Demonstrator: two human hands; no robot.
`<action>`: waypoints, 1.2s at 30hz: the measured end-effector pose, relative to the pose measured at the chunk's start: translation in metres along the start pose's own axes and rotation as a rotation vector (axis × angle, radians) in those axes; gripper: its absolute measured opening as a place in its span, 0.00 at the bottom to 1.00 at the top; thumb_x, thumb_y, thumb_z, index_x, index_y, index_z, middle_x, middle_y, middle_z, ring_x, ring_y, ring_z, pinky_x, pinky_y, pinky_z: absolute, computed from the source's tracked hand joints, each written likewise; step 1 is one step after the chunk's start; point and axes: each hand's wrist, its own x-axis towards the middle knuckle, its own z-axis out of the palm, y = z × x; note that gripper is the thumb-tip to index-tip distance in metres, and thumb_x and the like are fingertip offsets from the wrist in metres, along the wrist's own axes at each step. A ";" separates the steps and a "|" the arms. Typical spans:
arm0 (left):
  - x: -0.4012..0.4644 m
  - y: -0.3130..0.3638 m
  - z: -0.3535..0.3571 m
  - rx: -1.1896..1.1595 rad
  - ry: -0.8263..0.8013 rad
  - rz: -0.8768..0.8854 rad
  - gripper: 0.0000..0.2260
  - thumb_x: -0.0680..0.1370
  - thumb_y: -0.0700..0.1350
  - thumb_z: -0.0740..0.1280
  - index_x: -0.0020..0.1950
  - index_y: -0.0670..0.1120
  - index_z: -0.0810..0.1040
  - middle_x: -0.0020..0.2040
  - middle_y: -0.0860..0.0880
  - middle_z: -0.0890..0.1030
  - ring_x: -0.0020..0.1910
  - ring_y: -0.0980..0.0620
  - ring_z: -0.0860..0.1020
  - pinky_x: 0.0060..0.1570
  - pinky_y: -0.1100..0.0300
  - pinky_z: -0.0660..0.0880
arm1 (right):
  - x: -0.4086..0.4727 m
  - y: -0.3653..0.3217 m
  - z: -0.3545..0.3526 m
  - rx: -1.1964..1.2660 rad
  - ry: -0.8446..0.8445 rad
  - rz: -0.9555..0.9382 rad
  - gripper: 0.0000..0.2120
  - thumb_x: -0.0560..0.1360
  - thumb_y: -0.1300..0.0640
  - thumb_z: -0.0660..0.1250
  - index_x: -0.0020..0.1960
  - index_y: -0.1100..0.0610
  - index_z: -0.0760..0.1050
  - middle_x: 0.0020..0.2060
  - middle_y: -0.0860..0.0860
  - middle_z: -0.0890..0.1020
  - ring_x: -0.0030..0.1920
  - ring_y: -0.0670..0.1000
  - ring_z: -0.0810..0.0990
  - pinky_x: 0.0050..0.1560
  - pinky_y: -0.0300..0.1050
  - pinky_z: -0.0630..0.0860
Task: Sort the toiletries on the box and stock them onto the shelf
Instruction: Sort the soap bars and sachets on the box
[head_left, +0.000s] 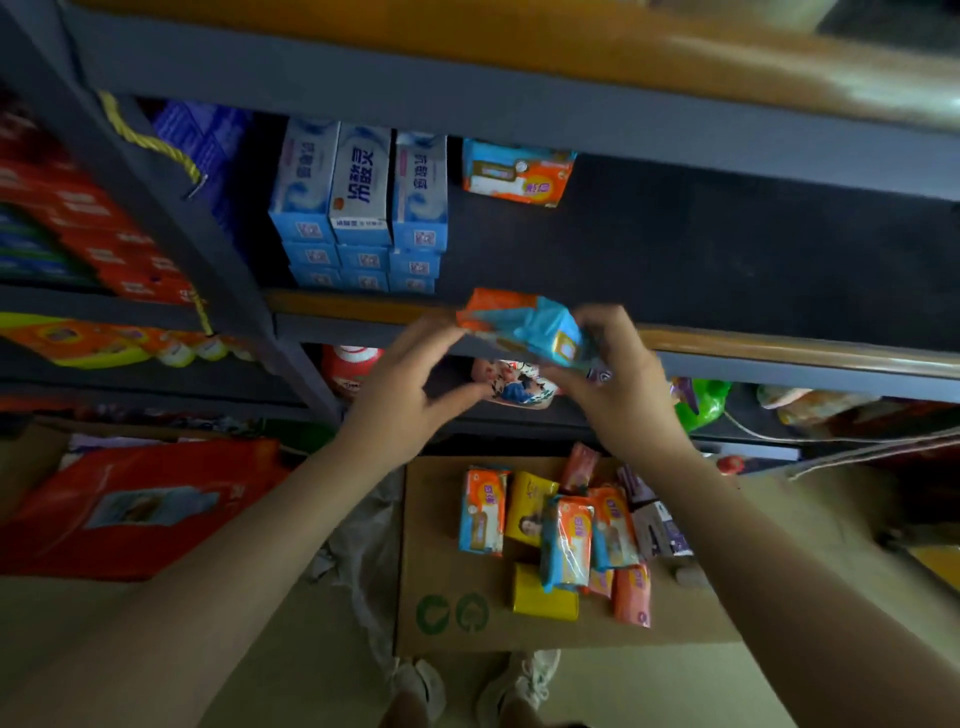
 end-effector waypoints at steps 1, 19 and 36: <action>-0.004 0.003 0.000 -0.032 -0.020 -0.001 0.22 0.72 0.50 0.70 0.64 0.44 0.73 0.59 0.53 0.72 0.60 0.64 0.67 0.59 0.79 0.60 | -0.011 -0.007 0.001 0.113 -0.040 0.089 0.18 0.70 0.62 0.72 0.53 0.49 0.68 0.52 0.39 0.78 0.52 0.36 0.77 0.51 0.38 0.77; -0.048 0.056 0.001 -1.472 -0.351 -1.105 0.17 0.76 0.49 0.56 0.45 0.44 0.83 0.34 0.48 0.78 0.26 0.56 0.74 0.39 0.60 0.76 | -0.056 -0.040 0.003 0.347 -0.042 0.220 0.02 0.77 0.60 0.64 0.47 0.54 0.74 0.48 0.53 0.79 0.50 0.47 0.79 0.49 0.36 0.76; -0.040 0.055 -0.004 0.509 -0.100 0.492 0.17 0.68 0.47 0.72 0.52 0.45 0.71 0.44 0.45 0.79 0.43 0.47 0.76 0.37 0.57 0.74 | -0.075 -0.005 -0.007 0.695 -0.207 0.525 0.23 0.73 0.72 0.64 0.60 0.49 0.69 0.52 0.50 0.78 0.51 0.45 0.81 0.48 0.42 0.80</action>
